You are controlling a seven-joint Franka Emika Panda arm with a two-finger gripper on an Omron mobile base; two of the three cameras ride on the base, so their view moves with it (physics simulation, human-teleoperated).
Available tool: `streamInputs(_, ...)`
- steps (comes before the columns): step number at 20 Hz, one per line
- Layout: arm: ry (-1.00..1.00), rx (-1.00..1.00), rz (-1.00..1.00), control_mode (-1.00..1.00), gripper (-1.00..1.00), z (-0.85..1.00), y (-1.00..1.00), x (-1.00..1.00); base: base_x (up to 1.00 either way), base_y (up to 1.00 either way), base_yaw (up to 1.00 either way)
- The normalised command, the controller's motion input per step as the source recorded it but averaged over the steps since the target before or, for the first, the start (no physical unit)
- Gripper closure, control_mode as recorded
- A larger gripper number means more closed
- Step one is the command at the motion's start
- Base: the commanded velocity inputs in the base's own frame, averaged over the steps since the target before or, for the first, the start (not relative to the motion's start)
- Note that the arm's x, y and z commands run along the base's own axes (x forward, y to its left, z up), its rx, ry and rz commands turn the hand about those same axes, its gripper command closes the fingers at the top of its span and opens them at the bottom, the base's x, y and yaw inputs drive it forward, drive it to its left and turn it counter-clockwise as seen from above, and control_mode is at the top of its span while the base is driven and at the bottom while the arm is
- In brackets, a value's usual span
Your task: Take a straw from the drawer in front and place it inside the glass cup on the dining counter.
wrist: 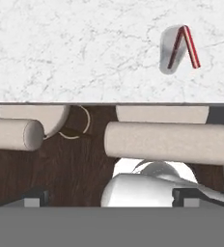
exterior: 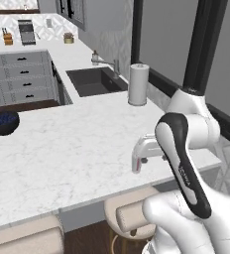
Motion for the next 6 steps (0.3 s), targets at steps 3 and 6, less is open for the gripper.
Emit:
streamInputs(3,0.00,0.00,0.03,-1.00,-1.00,0.00,0.60,-0.60,0.00,0.00,0.00)
streamInputs(6,0.00,0.00,0.09,-1.00,-1.00,0.00,0.72,-0.45,0.00,0.00,0.00)
